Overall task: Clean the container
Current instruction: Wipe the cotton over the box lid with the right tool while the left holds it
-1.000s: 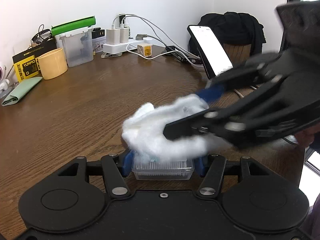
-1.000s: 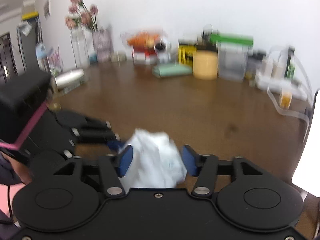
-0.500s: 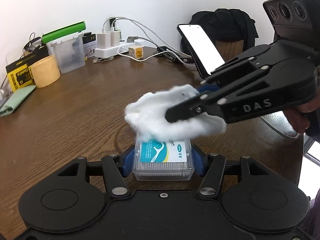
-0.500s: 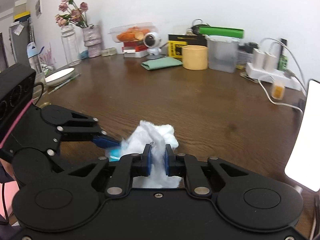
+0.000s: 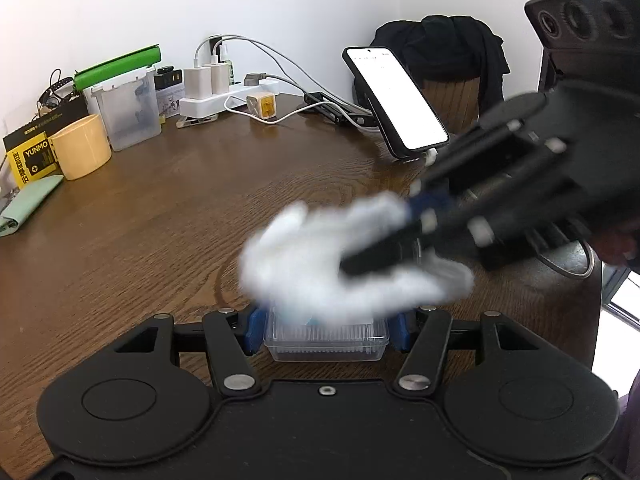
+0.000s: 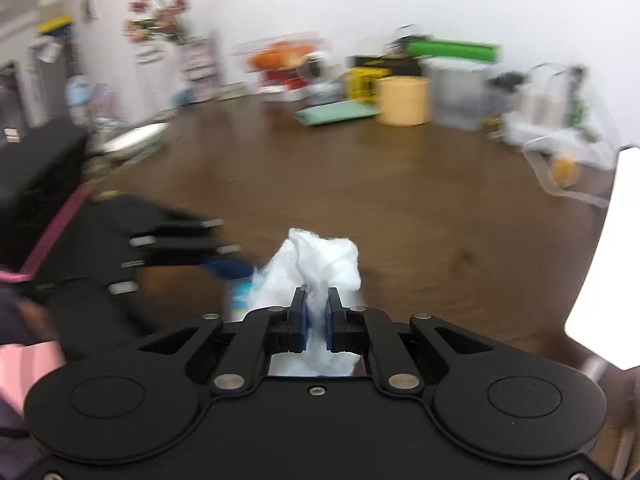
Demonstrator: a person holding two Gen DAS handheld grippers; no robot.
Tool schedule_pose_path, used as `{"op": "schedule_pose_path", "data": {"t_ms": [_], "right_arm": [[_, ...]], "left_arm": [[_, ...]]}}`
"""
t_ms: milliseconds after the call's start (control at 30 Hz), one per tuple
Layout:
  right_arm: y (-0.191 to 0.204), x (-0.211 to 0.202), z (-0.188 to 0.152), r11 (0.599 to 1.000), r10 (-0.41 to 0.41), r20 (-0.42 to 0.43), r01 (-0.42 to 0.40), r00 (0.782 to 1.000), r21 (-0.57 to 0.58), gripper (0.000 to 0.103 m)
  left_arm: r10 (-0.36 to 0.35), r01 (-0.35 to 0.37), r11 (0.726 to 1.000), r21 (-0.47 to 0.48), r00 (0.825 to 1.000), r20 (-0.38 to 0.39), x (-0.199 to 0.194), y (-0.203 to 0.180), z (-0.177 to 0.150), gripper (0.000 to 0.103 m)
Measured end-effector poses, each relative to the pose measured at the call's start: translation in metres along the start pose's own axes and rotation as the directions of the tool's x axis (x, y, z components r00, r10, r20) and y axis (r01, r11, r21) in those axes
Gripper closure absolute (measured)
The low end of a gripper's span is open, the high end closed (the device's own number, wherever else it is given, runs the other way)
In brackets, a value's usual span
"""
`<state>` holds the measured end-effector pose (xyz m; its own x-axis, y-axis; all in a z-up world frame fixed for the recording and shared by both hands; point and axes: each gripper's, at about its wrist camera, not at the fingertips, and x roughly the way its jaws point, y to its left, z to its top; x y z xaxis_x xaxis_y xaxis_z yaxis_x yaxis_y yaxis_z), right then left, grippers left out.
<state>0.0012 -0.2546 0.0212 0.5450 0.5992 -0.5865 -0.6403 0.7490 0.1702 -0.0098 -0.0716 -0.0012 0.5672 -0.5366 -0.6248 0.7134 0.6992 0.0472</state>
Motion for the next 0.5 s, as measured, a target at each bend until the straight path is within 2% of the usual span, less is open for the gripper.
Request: {"op": "schedule_pose_path", "data": {"t_ms": [33, 67, 133, 267, 333, 433, 500], "right_arm": [[0.007, 0.003, 0.000, 0.999, 0.042, -0.003, -0.042, 0.999, -0.010, 0.095], [0.012, 0.007, 0.001, 0.999, 0.040, 0.007, -0.040, 0.999, -0.027, 0.095], [0.007, 0.015, 0.006, 1.000, 0.020, 0.025, -0.020, 0.999, -0.023, 0.095], [-0.011, 0.006, 0.005, 0.997, -0.078, 0.035, 0.078, 0.996, -0.003, 0.095], [-0.014, 0.000, 0.000, 0.997, -0.074, 0.019, 0.074, 0.997, 0.005, 0.095], [-0.004, 0.000, -0.001, 0.999, 0.028, -0.002, -0.028, 1.000, -0.033, 0.095], [0.002, 0.002, 0.001, 0.990, 0.043, 0.016, -0.041, 0.999, -0.139, 0.094]], "left_arm": [[0.001, -0.001, 1.000, -0.001, 1.000, 0.000, 0.000, 0.000, 0.000, 0.045], [0.002, -0.002, 1.000, -0.002, 1.000, 0.000, 0.000, 0.000, 0.000, 0.045], [0.005, -0.005, 1.000, -0.001, 1.000, -0.001, 0.000, 0.000, 0.000, 0.045], [0.012, -0.012, 1.000, 0.013, 1.000, 0.001, -0.001, -0.002, -0.001, 0.045], [0.009, -0.009, 1.000, 0.009, 1.000, 0.001, 0.001, -0.001, 0.001, 0.045], [0.015, -0.015, 1.000, 0.008, 1.000, -0.002, 0.007, -0.001, 0.006, 0.045], [0.027, -0.027, 1.000, 0.008, 1.000, 0.000, 0.010, -0.001, 0.008, 0.045]]}}
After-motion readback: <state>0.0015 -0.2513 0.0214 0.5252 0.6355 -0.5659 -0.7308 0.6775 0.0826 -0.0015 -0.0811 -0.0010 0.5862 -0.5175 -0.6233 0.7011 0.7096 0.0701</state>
